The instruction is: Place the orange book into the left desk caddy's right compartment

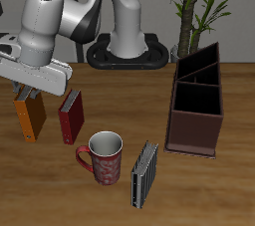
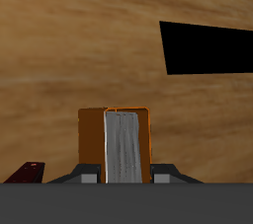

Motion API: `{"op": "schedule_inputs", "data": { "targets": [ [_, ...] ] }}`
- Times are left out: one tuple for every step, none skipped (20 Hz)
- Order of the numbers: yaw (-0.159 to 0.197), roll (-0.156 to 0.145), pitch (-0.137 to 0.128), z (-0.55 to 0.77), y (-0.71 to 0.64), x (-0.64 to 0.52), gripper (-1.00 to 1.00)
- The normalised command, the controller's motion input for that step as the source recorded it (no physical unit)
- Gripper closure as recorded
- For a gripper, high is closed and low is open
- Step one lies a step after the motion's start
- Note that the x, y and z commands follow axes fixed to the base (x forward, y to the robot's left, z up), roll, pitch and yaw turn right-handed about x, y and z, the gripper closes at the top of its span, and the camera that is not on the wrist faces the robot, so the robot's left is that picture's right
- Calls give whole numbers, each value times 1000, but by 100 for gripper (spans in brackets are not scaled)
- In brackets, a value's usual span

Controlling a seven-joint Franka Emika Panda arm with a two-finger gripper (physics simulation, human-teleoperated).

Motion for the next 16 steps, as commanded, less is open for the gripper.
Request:
{"op": "schedule_inputs", "data": {
  "targets": [
    [-40,-20,-71,518,33,-289,100],
    [19,63,-100,699,244,-460,100],
    [60,-38,-78,746,170,-451,100],
    [12,4,-113,783,178,-441,100],
    [49,-35,-70,776,110,-487,100],
    [-25,-53,-79,828,53,-553,100],
    [-55,-27,-115,800,72,-602,100],
    [-39,2,-81,721,57,-484,100],
    [-63,-128,-37,673,10,-571,100],
    [-31,-19,-64,495,127,-352,100],
    [44,55,-91,763,449,-711,100],
    [0,0,0,0,0,0,100],
    [-132,46,-159,1079,761,-1039,100],
    [-7,18,26,347,401,-343,100],
    [0,0,0,1,-95,198,100],
    [-2,-104,85,264,458,-410,100]
  ]
}}
